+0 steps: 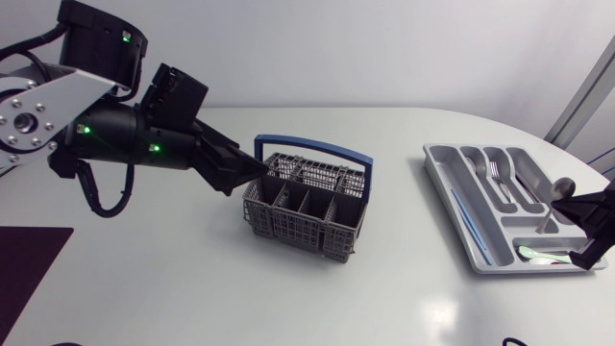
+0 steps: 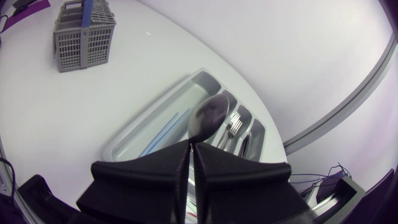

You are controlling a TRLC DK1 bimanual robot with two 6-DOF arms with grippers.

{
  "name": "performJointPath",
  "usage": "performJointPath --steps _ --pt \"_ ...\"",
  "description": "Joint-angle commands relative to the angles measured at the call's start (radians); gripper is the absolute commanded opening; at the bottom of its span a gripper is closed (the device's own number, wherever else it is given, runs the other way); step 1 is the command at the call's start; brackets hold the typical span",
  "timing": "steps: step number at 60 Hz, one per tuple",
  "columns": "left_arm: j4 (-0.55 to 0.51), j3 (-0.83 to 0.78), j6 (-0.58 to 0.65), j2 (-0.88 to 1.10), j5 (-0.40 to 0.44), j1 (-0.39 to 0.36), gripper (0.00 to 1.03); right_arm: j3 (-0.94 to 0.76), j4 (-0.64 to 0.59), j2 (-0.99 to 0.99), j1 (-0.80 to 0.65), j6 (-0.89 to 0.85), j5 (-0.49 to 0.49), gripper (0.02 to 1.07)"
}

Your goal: Sort the cutlery from the basket into the organizer compartments.

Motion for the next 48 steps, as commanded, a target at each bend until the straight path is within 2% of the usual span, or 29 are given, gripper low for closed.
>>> performJointPath --steps 1,13,36,48 --pt "-0.008 0.025 0.010 0.023 -0.018 -0.016 0.98 -0.016 0.040 0.061 -0.036 -0.091 0.009 0.08" --pt "-0.022 0.037 0.010 0.027 -0.043 -0.022 0.98 -0.017 0.154 0.164 -0.099 -0.174 0.038 0.08" --pt "-0.037 0.045 0.010 0.029 -0.069 -0.046 0.98 0.007 0.211 0.290 -0.171 -0.326 0.135 0.08" --pt "-0.039 0.044 0.006 0.030 -0.072 -0.057 0.98 -0.019 0.367 0.373 -0.171 -0.346 0.218 0.08"
